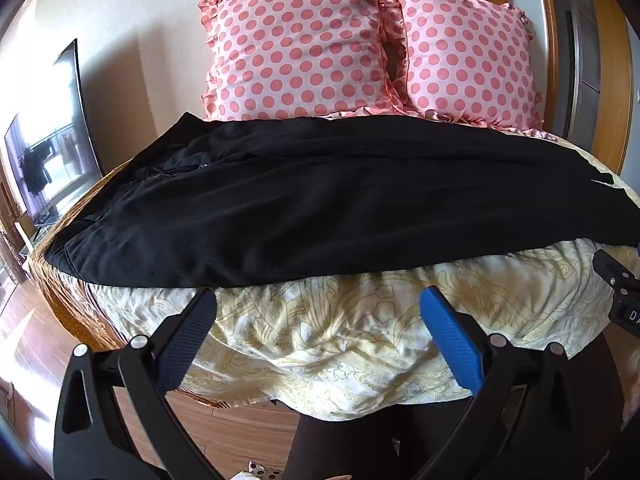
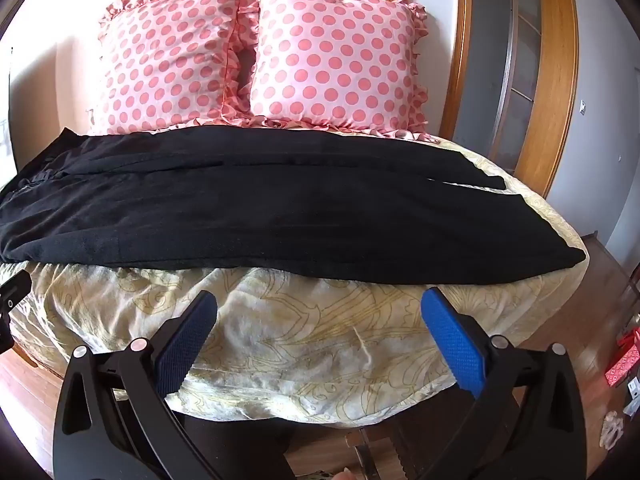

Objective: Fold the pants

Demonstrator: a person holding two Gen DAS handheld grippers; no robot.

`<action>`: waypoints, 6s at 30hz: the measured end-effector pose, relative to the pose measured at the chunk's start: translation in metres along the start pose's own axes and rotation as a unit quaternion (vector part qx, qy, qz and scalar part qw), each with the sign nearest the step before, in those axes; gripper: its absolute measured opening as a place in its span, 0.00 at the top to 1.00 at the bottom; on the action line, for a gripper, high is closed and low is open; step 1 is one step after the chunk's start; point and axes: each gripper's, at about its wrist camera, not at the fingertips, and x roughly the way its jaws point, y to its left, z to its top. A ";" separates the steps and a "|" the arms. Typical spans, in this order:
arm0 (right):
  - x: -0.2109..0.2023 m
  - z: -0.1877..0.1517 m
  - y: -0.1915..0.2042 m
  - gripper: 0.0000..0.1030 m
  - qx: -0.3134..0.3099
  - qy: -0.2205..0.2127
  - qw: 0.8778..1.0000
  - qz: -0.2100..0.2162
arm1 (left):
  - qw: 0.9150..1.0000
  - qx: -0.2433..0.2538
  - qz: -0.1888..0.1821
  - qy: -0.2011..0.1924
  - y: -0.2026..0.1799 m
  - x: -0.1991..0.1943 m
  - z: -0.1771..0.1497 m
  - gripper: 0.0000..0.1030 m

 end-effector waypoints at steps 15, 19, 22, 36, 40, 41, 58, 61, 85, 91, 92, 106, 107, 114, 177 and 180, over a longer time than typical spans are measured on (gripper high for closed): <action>0.001 0.001 0.001 0.01 0.003 0.000 1.000 0.002 | 1.000 0.008 0.001 0.001 -0.003 0.003 0.000 0.02; 0.001 0.001 0.001 0.01 0.002 0.000 1.000 0.002 | 1.000 0.007 0.000 0.002 -0.003 0.003 0.000 0.02; 0.001 0.001 0.001 0.01 0.003 0.000 1.000 0.002 | 1.000 0.007 0.001 0.002 -0.003 0.003 0.000 0.02; 0.001 0.000 0.000 0.01 0.004 0.001 1.000 0.002 | 1.000 0.006 0.000 0.004 -0.001 0.005 -0.001 0.02; -0.004 0.000 0.004 0.01 0.005 0.001 1.000 0.001 | 1.000 0.005 0.000 0.003 0.001 0.008 -0.002 0.02; 0.000 -0.002 0.000 0.01 0.006 0.000 1.000 0.001 | 1.000 0.005 0.000 0.003 0.001 0.008 -0.002 0.02; 0.000 -0.001 -0.002 0.01 0.007 0.001 1.000 0.001 | 1.000 0.005 -0.001 0.003 0.003 0.006 -0.007 0.02; 0.000 -0.001 -0.002 0.01 0.007 0.001 1.000 0.001 | 1.000 0.005 -0.001 0.004 0.004 0.006 -0.007 0.02; 0.000 -0.001 -0.003 0.01 0.007 0.000 1.000 0.002 | 1.000 0.004 -0.001 0.004 0.004 0.006 -0.007 0.02; 0.000 -0.002 -0.006 0.01 0.007 -0.002 1.000 -0.001 | 1.000 0.004 -0.001 0.004 0.004 0.006 -0.007 0.02; -0.001 -0.002 -0.006 0.01 0.007 -0.002 1.000 -0.001 | 1.000 0.004 -0.001 0.004 0.004 0.005 -0.007 0.02; 0.041 0.125 -0.098 0.01 0.087 -0.037 0.995 0.039 | 0.999 -0.009 -0.008 -0.048 0.030 0.008 0.061 0.02; 0.052 0.136 -0.106 0.01 0.093 -0.028 0.995 0.037 | 0.999 -0.017 -0.012 -0.045 0.034 0.013 0.067 0.02; 0.193 0.236 -0.151 0.01 0.113 0.054 0.988 -0.095 | 0.999 -0.025 0.002 -0.038 0.043 0.047 0.104 0.02; 0.096 0.100 -0.204 0.98 0.306 0.055 0.949 -0.048 | 0.998 -0.044 -0.048 0.011 0.069 0.102 0.169 0.02; 0.097 0.102 -0.206 0.98 0.304 0.051 0.950 -0.047 | 0.996 -0.066 -0.045 0.036 0.086 0.140 0.201 0.02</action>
